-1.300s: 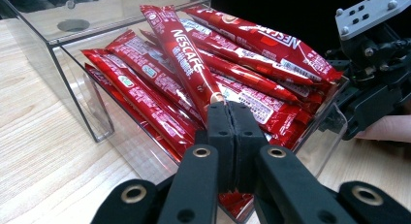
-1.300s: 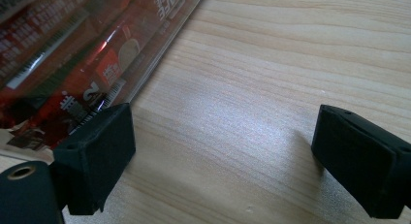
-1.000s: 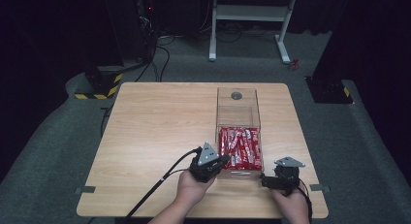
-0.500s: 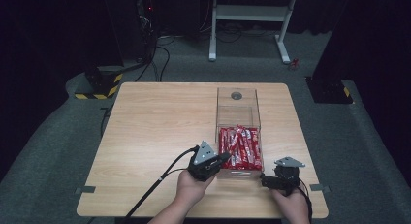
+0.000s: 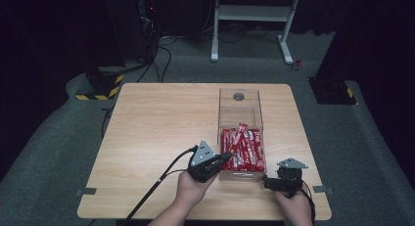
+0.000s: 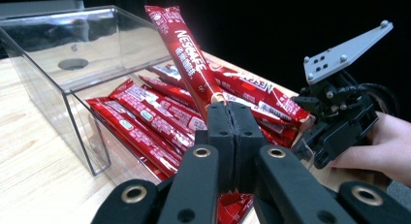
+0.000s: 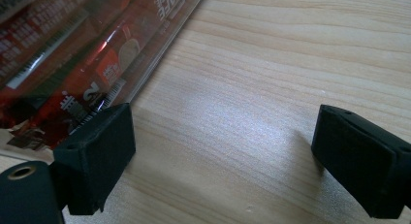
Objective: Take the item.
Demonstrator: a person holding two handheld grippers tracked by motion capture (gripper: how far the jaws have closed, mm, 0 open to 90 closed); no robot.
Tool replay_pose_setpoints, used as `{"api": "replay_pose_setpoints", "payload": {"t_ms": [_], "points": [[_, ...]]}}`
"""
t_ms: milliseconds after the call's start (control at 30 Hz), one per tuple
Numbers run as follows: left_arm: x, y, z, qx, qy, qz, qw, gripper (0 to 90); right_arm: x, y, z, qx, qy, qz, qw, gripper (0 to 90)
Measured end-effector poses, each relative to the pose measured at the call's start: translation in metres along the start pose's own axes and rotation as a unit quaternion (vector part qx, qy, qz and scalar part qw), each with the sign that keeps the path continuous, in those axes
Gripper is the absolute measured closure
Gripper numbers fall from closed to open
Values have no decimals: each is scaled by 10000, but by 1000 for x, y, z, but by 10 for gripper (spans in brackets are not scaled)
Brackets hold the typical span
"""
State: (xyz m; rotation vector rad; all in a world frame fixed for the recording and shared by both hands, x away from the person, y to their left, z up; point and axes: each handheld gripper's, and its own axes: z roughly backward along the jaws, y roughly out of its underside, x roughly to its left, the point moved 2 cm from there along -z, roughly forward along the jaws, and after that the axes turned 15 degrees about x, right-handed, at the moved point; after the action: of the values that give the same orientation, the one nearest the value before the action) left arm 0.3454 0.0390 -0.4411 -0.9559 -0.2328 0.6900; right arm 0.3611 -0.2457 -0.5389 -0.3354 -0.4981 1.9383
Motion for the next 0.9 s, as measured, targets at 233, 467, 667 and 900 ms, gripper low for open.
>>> {"api": "replay_pose_setpoints", "payload": {"t_ms": [233, 467, 667, 900], "points": [[2, -2, 10, -123, -41, -15, 9999, 891, 0, 0, 0, 0, 1, 1, 10000, 82], [4, -2, 22, -200, -126, -73, 9997, 891, 0, 0, 0, 2, 3, 7, 10000, 82], [9, 2, 29, -224, -205, -55, 9995, 891, 0, 0, 0, 1, 4, 7, 10000, 83], [16, 9, 36, -204, -289, 12, 9994, 891, 0, 0, 0, 1, 4, 7, 10000, 82]]}}
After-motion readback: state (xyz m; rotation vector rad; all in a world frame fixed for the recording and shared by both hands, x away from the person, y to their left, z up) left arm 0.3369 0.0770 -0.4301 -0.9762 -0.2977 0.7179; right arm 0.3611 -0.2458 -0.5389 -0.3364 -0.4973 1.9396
